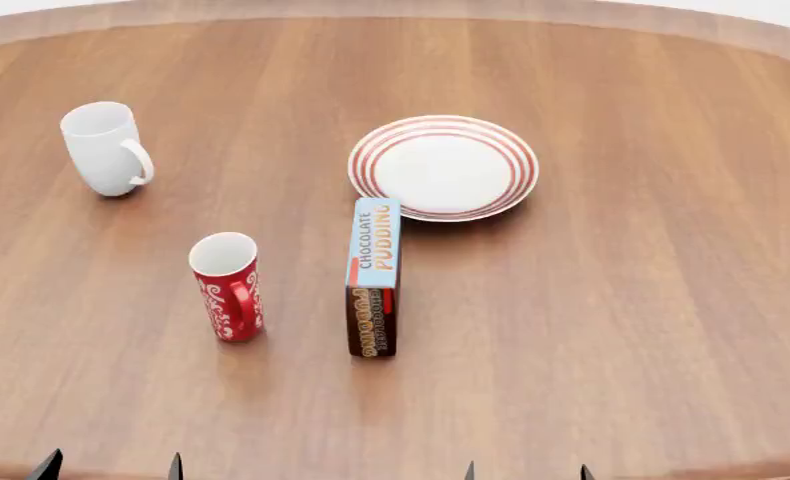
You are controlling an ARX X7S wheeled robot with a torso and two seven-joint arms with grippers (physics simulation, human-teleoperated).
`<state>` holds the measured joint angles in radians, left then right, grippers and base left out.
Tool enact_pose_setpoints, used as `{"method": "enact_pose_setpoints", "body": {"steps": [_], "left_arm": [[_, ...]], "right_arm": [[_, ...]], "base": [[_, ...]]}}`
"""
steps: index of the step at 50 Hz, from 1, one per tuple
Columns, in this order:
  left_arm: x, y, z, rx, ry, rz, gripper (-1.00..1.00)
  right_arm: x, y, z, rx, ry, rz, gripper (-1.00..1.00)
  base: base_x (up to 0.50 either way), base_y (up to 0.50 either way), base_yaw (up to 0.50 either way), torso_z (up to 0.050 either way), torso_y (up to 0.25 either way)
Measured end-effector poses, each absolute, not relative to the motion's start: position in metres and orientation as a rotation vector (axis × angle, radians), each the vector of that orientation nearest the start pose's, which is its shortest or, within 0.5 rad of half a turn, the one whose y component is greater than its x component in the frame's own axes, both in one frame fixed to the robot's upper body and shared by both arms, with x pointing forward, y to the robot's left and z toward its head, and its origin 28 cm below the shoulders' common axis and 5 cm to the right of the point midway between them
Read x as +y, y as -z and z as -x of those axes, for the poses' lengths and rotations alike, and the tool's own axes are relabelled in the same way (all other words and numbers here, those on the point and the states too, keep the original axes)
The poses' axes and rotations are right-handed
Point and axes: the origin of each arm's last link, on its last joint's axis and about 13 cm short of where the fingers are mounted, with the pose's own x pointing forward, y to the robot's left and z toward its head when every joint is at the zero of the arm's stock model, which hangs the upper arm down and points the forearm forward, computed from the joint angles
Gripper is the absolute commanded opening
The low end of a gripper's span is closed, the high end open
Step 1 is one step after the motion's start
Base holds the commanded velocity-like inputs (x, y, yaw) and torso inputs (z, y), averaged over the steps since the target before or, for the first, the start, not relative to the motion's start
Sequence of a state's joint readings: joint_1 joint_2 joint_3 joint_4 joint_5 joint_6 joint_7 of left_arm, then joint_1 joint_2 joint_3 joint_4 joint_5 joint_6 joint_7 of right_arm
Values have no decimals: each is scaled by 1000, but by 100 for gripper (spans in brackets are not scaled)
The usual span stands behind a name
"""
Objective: Pick up the red mug and put it on the plate
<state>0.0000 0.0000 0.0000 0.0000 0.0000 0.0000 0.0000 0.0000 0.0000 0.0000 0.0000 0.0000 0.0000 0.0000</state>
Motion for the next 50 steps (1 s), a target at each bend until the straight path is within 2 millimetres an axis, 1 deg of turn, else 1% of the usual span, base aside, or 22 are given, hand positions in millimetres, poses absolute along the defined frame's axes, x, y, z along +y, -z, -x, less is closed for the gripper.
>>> {"method": "enact_pose_setpoints", "body": {"steps": [23, 50], "left_arm": [[206, -13, -211, -20, -7, -14, 100], [205, -13, -215, -213, -58, -17, 100]], "right_arm": [[-97, -13, -211, -8, 3, -12, 100], [-97, -14, -210, -11, 5, -15, 100]], "base": [[0, 0, 0, 0, 0], [0, 0, 0, 0, 0]]}}
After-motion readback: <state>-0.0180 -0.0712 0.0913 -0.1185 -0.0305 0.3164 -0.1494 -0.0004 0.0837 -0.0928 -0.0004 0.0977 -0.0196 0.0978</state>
